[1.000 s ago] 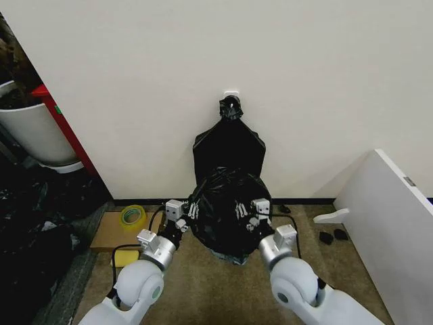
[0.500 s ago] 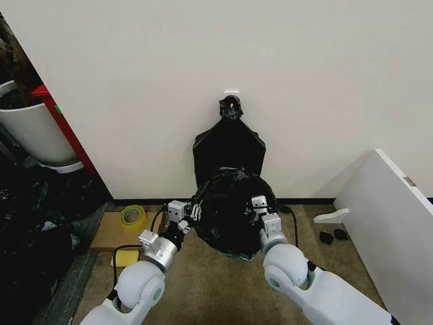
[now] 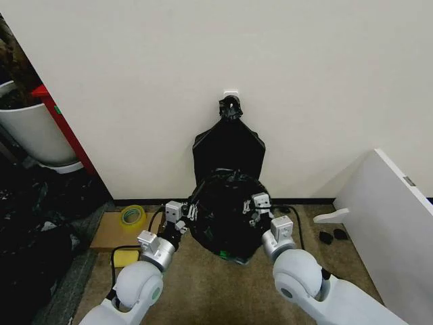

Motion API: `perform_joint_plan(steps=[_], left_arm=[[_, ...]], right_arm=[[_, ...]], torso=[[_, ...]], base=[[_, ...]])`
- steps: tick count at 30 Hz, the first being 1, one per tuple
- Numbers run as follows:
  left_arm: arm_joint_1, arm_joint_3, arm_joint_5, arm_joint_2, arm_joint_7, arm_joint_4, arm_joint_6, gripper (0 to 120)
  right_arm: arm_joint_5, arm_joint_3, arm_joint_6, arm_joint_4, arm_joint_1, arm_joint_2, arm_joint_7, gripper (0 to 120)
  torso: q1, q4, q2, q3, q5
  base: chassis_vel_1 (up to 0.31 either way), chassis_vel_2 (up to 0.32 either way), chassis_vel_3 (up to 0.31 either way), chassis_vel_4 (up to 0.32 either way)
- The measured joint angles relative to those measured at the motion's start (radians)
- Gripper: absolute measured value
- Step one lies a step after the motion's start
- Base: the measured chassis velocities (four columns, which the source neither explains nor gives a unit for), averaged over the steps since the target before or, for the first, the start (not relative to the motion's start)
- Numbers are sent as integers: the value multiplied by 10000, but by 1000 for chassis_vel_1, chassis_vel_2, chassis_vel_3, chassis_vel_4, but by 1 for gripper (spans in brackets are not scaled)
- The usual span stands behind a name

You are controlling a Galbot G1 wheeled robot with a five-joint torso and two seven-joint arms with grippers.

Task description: Place the garbage bag over the trash bin.

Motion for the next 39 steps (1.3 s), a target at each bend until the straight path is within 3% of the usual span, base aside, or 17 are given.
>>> perform_joint_plan(steps=[5,13,23,31,34,37,39], left_arm=[[13,41,145,-122,148,102,-234,5],[23,73,631,-150,375,337,-712,5],[134,91,884,-128,400,87,-695,5],[48,87,896,-168,375,232,-680,5],[32,101,932,-171,376,342,-718,5],[-1,130,966,-180,412,457,-822,5],[-6,137,967,-188,423,466,-837,5]], right_arm=[[875,-547,-454,-469,733,361,296,0],[1019,-1138,-920,-1565,2026,1000,760,0],[-1009,-1317,-1139,-3639,2855,1469,643,0],[-1064,-1256,-863,-2638,2223,1120,464,0],[-421,-1265,-975,-1953,1904,974,596,0],[1477,-1155,-1491,-1113,1628,912,1103,0],[1862,-1126,-1601,-1007,1601,927,1210,0]], torso=[[0,-1,0,0,0],[0,0,0,0,-1],[1,-2,0,2,0],[0,-2,0,0,1],[-1,-3,0,1,0],[-1,-2,0,0,0],[-1,-2,0,0,0]], base=[[0,0,0,0],[0,0,0,0],[0,0,0,0],[0,0,0,0],[0,0,0,0],[0,0,0,0],[0,0,0,0]])
